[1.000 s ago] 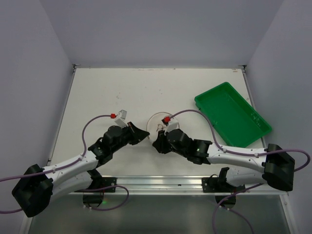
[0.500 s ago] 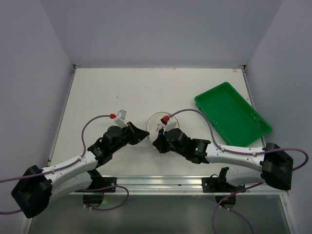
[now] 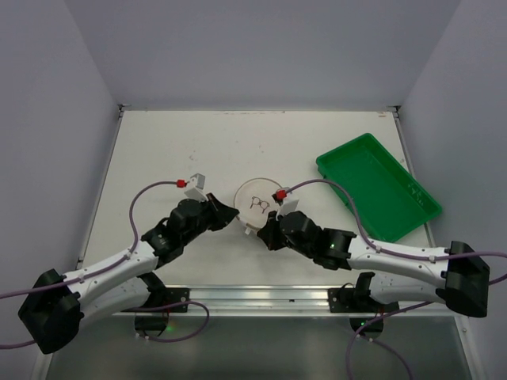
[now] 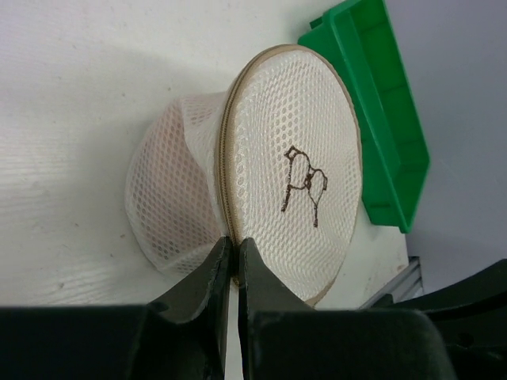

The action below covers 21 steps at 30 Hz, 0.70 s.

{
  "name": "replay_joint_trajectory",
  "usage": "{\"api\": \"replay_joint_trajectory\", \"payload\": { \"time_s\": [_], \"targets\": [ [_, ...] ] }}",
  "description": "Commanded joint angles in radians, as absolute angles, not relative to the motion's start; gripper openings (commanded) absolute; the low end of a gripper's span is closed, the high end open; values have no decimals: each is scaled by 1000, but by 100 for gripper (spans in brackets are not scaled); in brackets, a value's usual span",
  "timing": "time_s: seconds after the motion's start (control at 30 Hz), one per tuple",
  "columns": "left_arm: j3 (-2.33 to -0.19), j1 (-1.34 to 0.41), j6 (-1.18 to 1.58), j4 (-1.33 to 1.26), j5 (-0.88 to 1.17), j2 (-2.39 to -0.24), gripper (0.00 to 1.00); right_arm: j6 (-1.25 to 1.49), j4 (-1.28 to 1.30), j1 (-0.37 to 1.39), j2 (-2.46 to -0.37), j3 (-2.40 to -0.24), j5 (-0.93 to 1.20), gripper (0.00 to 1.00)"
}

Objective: Unzip the laundry bag and remove the bra

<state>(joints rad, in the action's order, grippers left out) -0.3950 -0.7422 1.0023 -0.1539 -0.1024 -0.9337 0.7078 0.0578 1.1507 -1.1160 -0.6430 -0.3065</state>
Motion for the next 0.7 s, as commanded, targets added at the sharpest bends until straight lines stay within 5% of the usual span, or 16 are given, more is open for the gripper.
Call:
{"api": "replay_joint_trajectory", "payload": {
  "time_s": [0.0,0.43,0.6,0.63,0.67],
  "targets": [
    [-480,-716,879,-95,-209,-963,0,698,129,1152,-1075,-621,-354,0],
    [-633,-588,635,-133,-75,-1091,6,701,48,1154,-1124,-672,-235,0],
    [-654,-572,702,-97,-91,-1085,30,767,-35,1154,-1251,-770,-178,0],
    [-641,-574,721,-84,-100,-1069,40,773,-46,1152,-1270,-785,-178,0],
    [-631,-572,753,-75,-103,-1034,59,782,-52,1152,-1287,-799,-182,0]
  ]
}}
